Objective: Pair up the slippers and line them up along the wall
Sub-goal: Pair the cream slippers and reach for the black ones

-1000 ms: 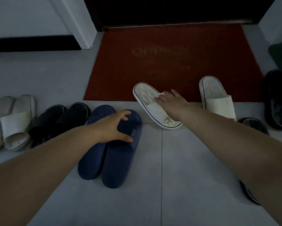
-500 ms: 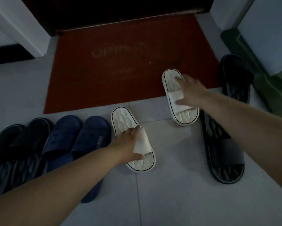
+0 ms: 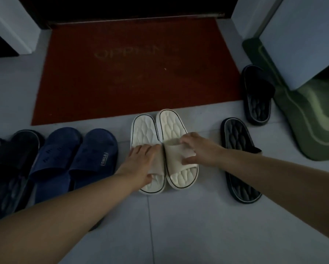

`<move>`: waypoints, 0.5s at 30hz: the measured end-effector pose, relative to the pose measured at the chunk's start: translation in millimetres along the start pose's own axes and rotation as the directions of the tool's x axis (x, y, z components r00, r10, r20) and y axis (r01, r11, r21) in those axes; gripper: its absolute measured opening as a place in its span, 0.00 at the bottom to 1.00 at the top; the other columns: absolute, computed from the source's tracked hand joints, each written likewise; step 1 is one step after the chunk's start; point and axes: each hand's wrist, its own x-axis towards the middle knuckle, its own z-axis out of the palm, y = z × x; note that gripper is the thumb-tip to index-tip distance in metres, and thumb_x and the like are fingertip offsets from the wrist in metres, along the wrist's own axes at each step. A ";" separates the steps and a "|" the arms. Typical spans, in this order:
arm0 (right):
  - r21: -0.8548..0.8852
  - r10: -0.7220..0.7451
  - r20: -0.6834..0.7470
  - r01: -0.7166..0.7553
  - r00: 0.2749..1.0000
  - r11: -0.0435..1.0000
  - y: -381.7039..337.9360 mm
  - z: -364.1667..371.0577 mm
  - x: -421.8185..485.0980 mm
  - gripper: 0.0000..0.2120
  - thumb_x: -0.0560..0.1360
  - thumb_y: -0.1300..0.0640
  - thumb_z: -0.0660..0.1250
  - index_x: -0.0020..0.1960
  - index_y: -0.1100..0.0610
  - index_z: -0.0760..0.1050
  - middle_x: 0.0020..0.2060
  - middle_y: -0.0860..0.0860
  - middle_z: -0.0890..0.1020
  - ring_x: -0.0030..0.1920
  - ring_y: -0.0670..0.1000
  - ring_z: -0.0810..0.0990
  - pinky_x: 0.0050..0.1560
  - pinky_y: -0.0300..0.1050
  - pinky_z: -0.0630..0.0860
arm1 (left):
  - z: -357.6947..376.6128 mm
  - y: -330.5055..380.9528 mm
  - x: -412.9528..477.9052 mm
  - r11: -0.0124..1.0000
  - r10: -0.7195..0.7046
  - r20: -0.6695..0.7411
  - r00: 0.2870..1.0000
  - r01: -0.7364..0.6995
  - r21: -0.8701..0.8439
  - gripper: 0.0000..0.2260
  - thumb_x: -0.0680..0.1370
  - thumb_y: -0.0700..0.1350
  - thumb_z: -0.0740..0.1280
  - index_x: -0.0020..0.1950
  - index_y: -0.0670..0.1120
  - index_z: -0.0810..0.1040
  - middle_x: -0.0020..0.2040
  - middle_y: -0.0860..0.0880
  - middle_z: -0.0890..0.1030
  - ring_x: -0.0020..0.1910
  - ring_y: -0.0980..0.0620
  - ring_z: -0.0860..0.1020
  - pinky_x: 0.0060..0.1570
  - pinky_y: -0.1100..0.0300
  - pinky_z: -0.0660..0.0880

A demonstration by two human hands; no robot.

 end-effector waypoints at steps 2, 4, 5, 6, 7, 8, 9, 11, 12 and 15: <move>0.010 0.000 0.002 0.000 1.000 1.000 -2.5 -1.4 -2.3 0.28 0.68 0.51 0.73 0.64 0.53 0.65 0.63 0.52 0.68 0.54 0.50 0.72 0.52 0.42 0.70 | -1.2 -0.5 1.0 1.000 0.009 0.014 1.000 -0.009 0.012 0.40 0.70 0.48 0.69 0.75 0.51 0.48 0.70 0.49 0.60 0.69 0.47 0.59 0.71 0.54 0.56; 0.053 -0.011 0.038 0.009 0.999 0.999 0.0 -5.5 -5.5 0.32 0.68 0.55 0.73 0.68 0.52 0.62 0.67 0.52 0.66 0.57 0.49 0.71 0.53 0.39 0.68 | -0.6 -0.2 2.5 0.999 -0.005 0.029 1.000 0.004 0.032 0.41 0.70 0.48 0.69 0.75 0.51 0.47 0.71 0.48 0.60 0.70 0.46 0.58 0.73 0.50 0.56; 0.073 -0.007 0.056 0.003 0.998 0.997 4.4 -11.2 -8.0 0.36 0.68 0.57 0.73 0.71 0.50 0.59 0.69 0.51 0.64 0.61 0.49 0.71 0.55 0.39 0.68 | -1.0 0.0 3.9 0.999 -0.007 0.041 0.999 0.005 0.050 0.41 0.70 0.49 0.69 0.75 0.51 0.46 0.71 0.48 0.59 0.70 0.46 0.58 0.73 0.49 0.55; 0.071 0.015 0.070 -0.020 0.997 0.997 10.6 -21.2 -12.5 0.39 0.68 0.56 0.73 0.72 0.48 0.56 0.72 0.50 0.62 0.65 0.50 0.69 0.59 0.39 0.67 | -2.4 0.9 6.4 0.997 -0.003 0.051 0.999 -0.001 0.072 0.43 0.69 0.50 0.70 0.75 0.51 0.46 0.72 0.48 0.59 0.71 0.46 0.58 0.73 0.47 0.54; 0.040 0.055 0.084 -0.058 0.995 0.998 19.3 -34.3 -18.0 0.41 0.68 0.55 0.73 0.73 0.46 0.53 0.73 0.49 0.61 0.68 0.50 0.67 0.62 0.40 0.66 | -5.1 2.2 9.5 0.996 0.002 0.054 0.999 -0.007 0.093 0.44 0.68 0.52 0.71 0.74 0.52 0.45 0.72 0.48 0.58 0.72 0.45 0.57 0.74 0.45 0.51; -0.013 0.107 0.103 -0.106 0.989 0.994 30.0 -49.3 -25.3 0.43 0.67 0.53 0.74 0.73 0.44 0.52 0.73 0.48 0.61 0.69 0.50 0.66 0.65 0.42 0.65 | -9.0 4.4 13.2 0.995 0.006 0.051 0.999 -0.011 0.103 0.46 0.67 0.55 0.71 0.74 0.53 0.45 0.73 0.48 0.56 0.72 0.46 0.56 0.74 0.43 0.47; -0.083 0.168 0.126 -0.158 0.978 0.984 42.5 -64.4 -34.5 0.45 0.64 0.50 0.76 0.73 0.44 0.53 0.72 0.48 0.62 0.69 0.50 0.66 0.66 0.43 0.65 | -13.9 7.6 17.5 0.995 0.008 0.044 0.999 -0.012 0.095 0.47 0.66 0.57 0.72 0.74 0.54 0.44 0.74 0.49 0.55 0.73 0.46 0.54 0.74 0.42 0.42; -0.281 0.291 0.204 -0.229 0.935 0.932 66.7 -83.4 -58.1 0.48 0.59 0.45 0.78 0.72 0.45 0.55 0.71 0.48 0.63 0.68 0.52 0.65 0.64 0.42 0.64 | -24.1 16.7 28.0 0.999 0.020 0.019 1.000 -0.020 0.026 0.48 0.64 0.60 0.72 0.74 0.55 0.44 0.74 0.50 0.55 0.74 0.47 0.53 0.72 0.42 0.38; -0.389 0.347 0.241 -0.237 0.906 0.890 76.6 -84.8 -70.1 0.49 0.59 0.44 0.78 0.72 0.46 0.55 0.71 0.49 0.62 0.68 0.54 0.64 0.64 0.43 0.64 | -28.6 22.2 33.1 0.999 0.033 -0.001 0.999 -0.033 -0.027 0.48 0.64 0.60 0.72 0.74 0.56 0.45 0.75 0.50 0.55 0.74 0.47 0.53 0.72 0.42 0.37; -0.533 0.356 0.215 -0.196 0.909 0.823 99.2 -60.2 -91.8 0.47 0.61 0.48 0.77 0.72 0.51 0.54 0.70 0.54 0.60 0.66 0.58 0.65 0.65 0.49 0.66 | -36.0 45.2 46.6 0.980 0.095 -0.066 0.993 -0.105 -0.171 0.44 0.65 0.58 0.72 0.73 0.55 0.50 0.73 0.50 0.62 0.73 0.47 0.58 0.73 0.44 0.42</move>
